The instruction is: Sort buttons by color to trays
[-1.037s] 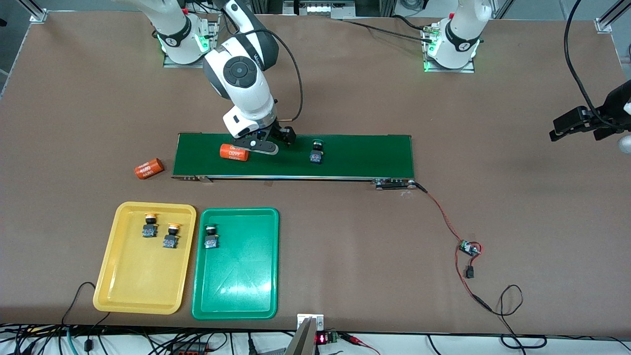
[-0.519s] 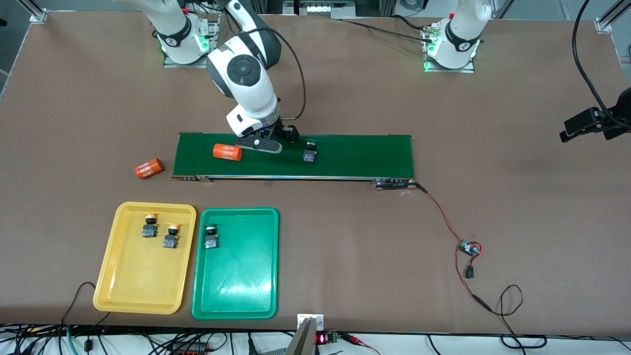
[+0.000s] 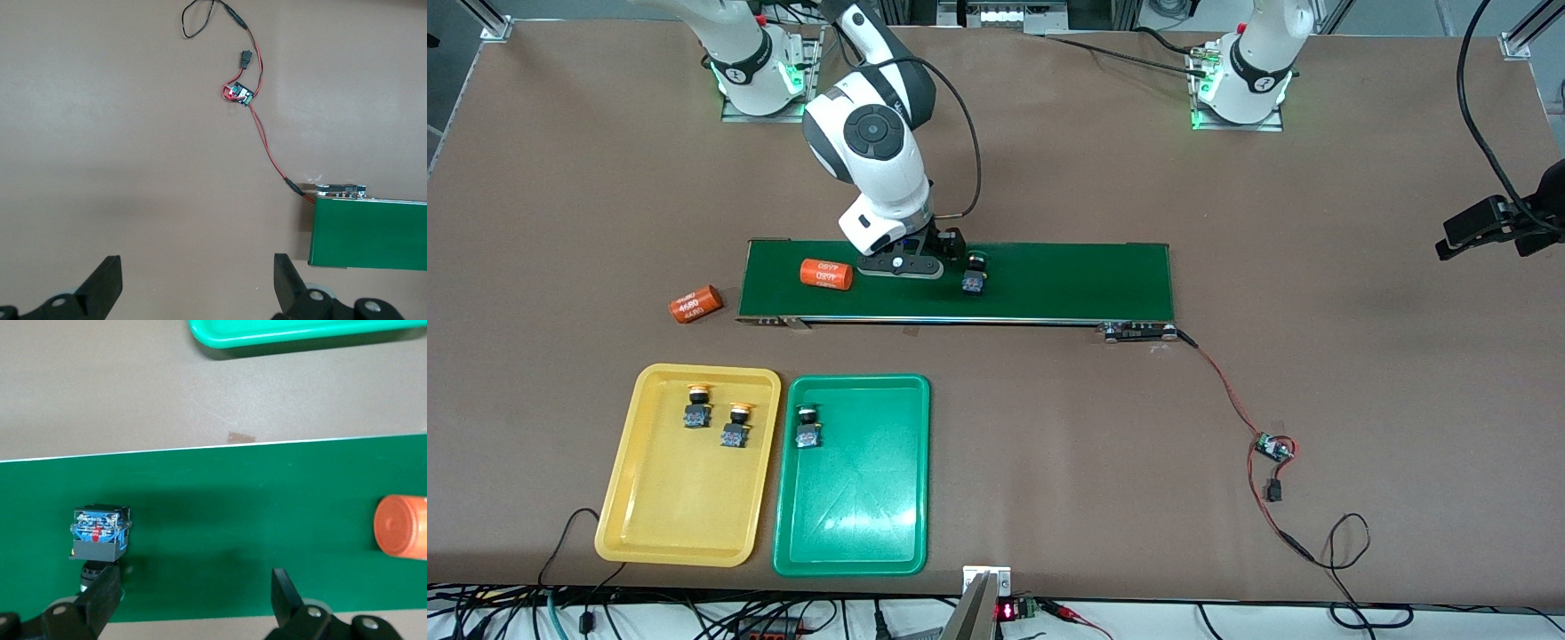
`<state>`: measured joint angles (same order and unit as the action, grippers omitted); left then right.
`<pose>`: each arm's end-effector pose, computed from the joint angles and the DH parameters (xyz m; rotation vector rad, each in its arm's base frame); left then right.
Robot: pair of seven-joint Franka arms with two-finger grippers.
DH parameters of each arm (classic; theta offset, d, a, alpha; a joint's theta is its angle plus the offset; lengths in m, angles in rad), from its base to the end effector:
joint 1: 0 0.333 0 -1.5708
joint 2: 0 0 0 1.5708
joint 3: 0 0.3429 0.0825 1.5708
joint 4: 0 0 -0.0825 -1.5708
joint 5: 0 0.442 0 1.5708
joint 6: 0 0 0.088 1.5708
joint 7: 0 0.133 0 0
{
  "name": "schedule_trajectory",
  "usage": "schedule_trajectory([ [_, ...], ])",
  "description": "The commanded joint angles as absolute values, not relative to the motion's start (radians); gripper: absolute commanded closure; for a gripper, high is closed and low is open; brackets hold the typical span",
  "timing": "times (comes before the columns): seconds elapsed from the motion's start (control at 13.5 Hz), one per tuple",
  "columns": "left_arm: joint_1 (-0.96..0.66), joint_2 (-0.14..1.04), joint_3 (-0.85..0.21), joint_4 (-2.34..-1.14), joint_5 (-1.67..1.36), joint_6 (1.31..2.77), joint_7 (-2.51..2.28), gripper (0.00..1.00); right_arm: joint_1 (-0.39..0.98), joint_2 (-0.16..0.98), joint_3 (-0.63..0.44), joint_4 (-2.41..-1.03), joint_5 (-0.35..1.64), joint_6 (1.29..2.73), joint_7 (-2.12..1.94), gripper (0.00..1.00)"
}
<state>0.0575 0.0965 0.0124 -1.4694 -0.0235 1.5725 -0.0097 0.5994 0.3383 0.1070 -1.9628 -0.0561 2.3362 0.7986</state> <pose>0.6443 0.0416 0.6186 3.1170 0.1240 0.0113 0.5110 0.4313 0.2671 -3.1184 0.0948 -0.0490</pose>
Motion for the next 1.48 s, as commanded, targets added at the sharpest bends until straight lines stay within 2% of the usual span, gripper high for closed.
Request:
schedule_trajectory([
  [0.0,0.06,0.081,0.009,-1.48,-0.035,1.585,0.009,0.0,0.598,0.348,0.107,-1.944,-0.069,2.327,0.778,0.0],
  [1.41,0.051,0.083,0.008,-1.491,-0.026,1.582,0.0,0.0,0.612,0.409,0.109,-1.947,-0.071,2.329,0.781,0.0],
])
